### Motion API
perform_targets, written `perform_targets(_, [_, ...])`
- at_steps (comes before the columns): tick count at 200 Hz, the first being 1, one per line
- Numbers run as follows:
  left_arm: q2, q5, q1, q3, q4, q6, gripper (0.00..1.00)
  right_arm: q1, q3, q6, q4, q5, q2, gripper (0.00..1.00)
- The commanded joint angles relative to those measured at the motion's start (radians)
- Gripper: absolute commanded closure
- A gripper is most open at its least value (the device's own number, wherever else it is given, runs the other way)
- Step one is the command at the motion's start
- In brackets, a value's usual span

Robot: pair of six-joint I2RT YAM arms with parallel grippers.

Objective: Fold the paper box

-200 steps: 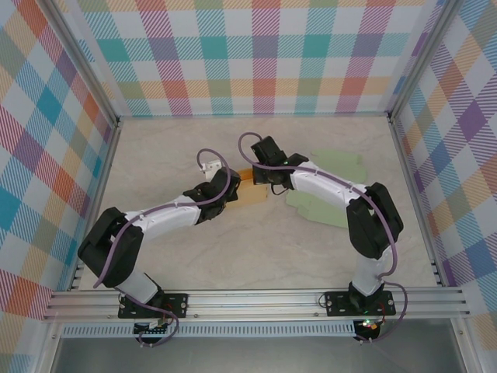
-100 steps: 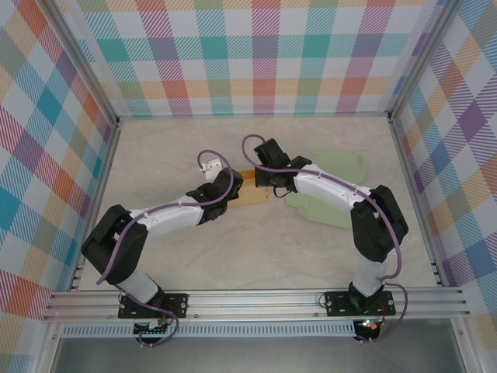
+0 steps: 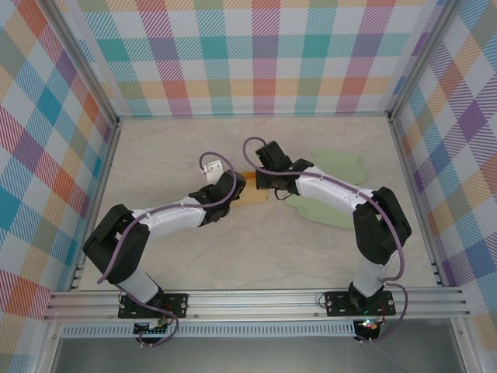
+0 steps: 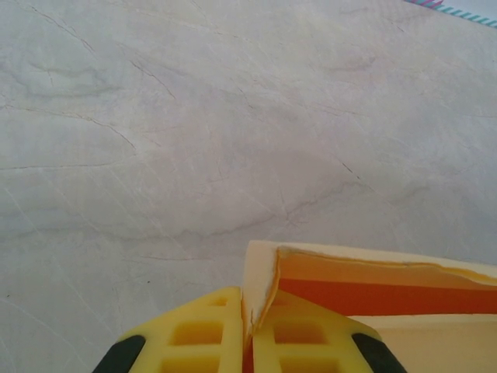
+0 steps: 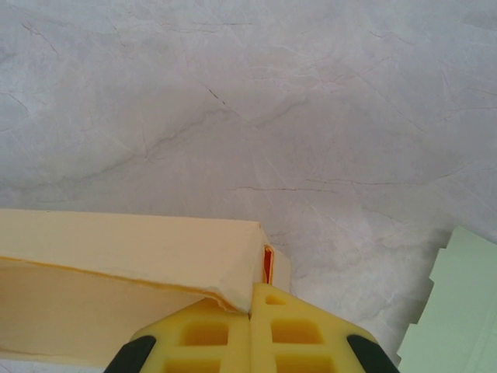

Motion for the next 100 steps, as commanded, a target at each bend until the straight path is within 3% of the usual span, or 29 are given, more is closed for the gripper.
perform_targets(1, [0.07,0.061,-0.008,-0.056,-0.134,-0.022,0.95,0.02,-0.09,0.033,-0.085,-0.051,0.014,1.0])
perform_targets(31, [0.018,0.087,-0.01,-0.064,-0.144,-0.001,0.84,0.019,-0.124,0.038,-0.053,-0.009,0.029,1.0])
perform_targets(73, [-0.104,0.127,-0.012,-0.076,-0.179,0.023,0.46,0.019,-0.112,0.044,-0.038,0.017,0.06,1.0])
perform_targets(100, [-0.173,0.139,-0.013,-0.082,-0.206,0.023,0.3,0.018,-0.112,0.043,-0.035,0.022,0.059,1.0])
